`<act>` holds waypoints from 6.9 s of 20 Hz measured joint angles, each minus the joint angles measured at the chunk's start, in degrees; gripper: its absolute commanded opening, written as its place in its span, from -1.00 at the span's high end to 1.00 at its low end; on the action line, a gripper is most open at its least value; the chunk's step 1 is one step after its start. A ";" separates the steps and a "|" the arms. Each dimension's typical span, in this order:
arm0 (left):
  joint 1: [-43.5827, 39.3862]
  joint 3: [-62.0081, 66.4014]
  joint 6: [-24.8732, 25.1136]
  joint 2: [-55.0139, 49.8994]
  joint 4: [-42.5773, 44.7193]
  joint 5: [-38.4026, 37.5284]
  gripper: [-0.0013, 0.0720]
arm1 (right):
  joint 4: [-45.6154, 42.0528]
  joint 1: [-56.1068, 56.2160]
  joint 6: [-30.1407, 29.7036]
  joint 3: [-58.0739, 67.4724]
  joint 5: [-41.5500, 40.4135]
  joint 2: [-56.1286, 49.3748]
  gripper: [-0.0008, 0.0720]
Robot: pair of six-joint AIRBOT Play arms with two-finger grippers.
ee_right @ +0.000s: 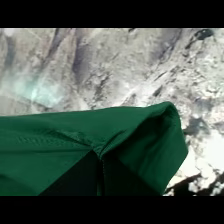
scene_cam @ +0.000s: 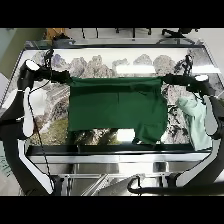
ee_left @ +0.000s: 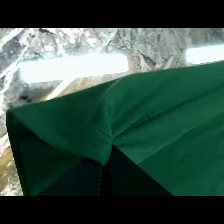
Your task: Fold the shirts.
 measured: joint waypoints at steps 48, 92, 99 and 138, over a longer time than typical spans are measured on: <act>0.70 -47.91 1.42 17.70 -3.54 -5.09 0.92 | -13.73 -17.22 19.50 -57.70 21.68 31.54 -0.26; 3.82 -11.63 -5.16 3.26 -2.43 -16.35 -0.92 | -4.70 -4.39 1.62 -29.62 5.70 16.61 -0.85; 4.35 -2.49 -7.85 2.43 -4.61 -22.82 -0.37 | -5.79 -3.41 3.65 -29.11 10.01 11.58 0.22; -12.81 4.13 -1.95 12.68 -43.23 -13.92 0.93 | -3.54 20.11 22.86 3.85 30.23 21.59 0.92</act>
